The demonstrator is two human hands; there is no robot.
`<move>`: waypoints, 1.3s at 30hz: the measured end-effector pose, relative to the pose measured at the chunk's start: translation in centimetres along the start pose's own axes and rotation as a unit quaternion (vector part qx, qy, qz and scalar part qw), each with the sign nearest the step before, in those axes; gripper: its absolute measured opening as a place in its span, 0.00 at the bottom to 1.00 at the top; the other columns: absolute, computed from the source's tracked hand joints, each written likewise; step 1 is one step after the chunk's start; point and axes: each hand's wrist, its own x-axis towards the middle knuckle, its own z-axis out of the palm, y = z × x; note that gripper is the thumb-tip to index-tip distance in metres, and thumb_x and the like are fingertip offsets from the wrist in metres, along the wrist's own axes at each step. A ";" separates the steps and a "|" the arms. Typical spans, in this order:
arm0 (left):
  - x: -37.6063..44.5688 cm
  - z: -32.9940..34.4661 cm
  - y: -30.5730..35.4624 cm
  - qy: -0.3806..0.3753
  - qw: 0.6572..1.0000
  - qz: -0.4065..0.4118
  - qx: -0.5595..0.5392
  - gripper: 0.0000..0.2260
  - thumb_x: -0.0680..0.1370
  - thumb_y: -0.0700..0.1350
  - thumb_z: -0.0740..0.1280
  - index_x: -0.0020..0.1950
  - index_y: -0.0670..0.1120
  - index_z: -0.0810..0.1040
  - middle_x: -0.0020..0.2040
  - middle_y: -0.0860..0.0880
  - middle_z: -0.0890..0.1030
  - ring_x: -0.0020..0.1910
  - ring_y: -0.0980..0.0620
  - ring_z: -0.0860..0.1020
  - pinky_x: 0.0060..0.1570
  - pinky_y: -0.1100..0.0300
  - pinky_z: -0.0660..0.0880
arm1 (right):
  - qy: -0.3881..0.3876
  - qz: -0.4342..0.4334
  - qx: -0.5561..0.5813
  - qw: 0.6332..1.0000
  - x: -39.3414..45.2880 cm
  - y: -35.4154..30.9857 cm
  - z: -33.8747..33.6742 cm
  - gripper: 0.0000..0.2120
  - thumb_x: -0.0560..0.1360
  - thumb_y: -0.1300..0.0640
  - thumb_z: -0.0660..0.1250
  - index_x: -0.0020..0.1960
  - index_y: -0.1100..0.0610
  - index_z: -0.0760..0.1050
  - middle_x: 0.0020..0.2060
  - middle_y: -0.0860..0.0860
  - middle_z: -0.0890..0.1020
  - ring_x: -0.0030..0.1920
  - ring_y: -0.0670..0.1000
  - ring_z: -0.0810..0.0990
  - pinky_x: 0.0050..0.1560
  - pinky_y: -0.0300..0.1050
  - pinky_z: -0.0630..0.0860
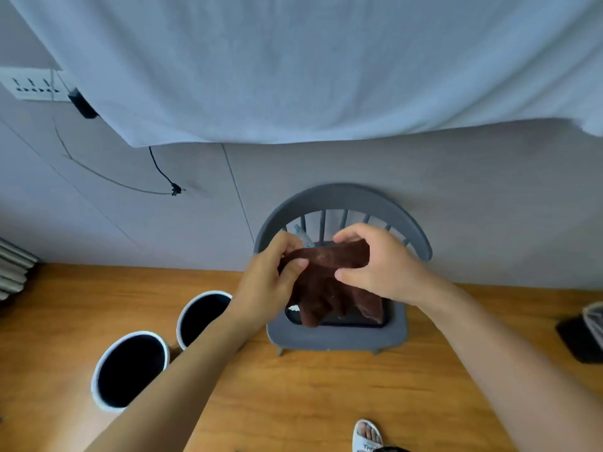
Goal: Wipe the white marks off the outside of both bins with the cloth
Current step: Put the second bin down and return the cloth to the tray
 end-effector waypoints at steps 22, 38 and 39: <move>8.1 3.6 -4.1 -0.164 0.977 -0.100 0.089 0.06 0.79 0.47 0.71 0.47 0.59 0.79 0.40 0.57 0.81 0.41 0.57 0.80 0.40 0.60 0.77 | 0.082 0.011 0.015 0.996 0.0 7.9 -6.3 0.16 0.83 0.61 0.67 0.48 0.41 0.68 0.48 0.46 0.82 0.39 0.48 0.87 0.34 0.47 0.85; 11.8 16.4 -19.8 -0.084 0.959 -0.258 -0.086 0.08 0.79 0.38 0.70 0.50 0.51 0.79 0.41 0.53 0.84 0.42 0.53 0.84 0.42 0.55 0.82 | 0.056 0.035 -0.037 0.997 7.2 27.0 1.8 0.17 0.78 0.72 0.69 0.62 0.58 0.85 0.54 0.50 0.84 0.50 0.45 0.82 0.51 0.32 0.77; 11.4 17.4 -20.9 -0.083 0.960 -0.254 -0.085 0.08 0.79 0.37 0.70 0.50 0.51 0.79 0.41 0.55 0.85 0.40 0.56 0.84 0.41 0.59 0.81 | 0.054 0.041 -0.036 0.997 7.3 28.2 2.6 0.17 0.77 0.73 0.69 0.61 0.59 0.85 0.53 0.51 0.84 0.47 0.43 0.81 0.49 0.28 0.74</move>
